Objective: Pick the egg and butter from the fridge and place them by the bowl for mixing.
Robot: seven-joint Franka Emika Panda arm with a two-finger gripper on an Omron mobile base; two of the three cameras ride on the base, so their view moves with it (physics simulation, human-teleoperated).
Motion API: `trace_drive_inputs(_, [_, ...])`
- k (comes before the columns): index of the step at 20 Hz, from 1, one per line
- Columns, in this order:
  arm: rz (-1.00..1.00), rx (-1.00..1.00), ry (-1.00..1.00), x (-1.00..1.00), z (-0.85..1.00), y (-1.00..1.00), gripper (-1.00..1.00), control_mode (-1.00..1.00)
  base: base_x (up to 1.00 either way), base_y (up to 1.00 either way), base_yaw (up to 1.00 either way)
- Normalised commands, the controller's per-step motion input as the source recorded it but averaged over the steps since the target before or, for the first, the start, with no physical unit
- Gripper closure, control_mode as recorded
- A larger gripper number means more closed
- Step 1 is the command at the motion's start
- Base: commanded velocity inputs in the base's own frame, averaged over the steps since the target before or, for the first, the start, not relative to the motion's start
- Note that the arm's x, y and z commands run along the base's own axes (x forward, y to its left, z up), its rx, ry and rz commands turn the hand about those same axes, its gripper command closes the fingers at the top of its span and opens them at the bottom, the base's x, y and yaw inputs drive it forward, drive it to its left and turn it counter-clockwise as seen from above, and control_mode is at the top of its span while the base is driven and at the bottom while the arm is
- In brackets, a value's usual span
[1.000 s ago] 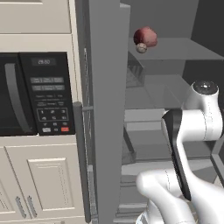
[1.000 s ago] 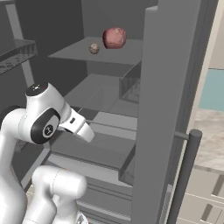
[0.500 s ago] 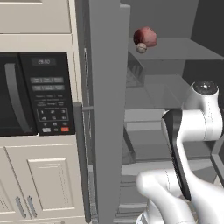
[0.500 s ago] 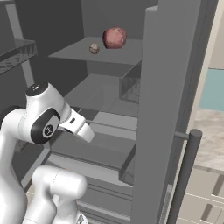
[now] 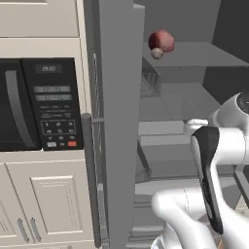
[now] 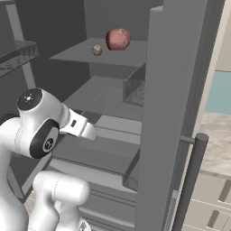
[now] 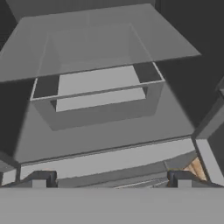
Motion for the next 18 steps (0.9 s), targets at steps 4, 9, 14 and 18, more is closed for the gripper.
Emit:
trace_drive_inputs(4, [0.26,-0.07,-0.41,0.0,0.99,0.2,-1.0,-1.0,0.0,0.0,0.0])
trace_drive_inputs(9, [0.1,-0.2,-0.17,0.0,0.88,0.2,-1.0,-1.0,0.0,0.0,0.0])
trace_drive_inputs(14, [0.01,-0.13,0.0,0.0,0.99,0.2,-1.0,-1.0,0.0,0.0,0.0])
trace_drive_inputs(18, [0.04,-0.01,-0.05,0.0,0.6,0.0,-1.0,-1.0,0.0,0.0,0.0])
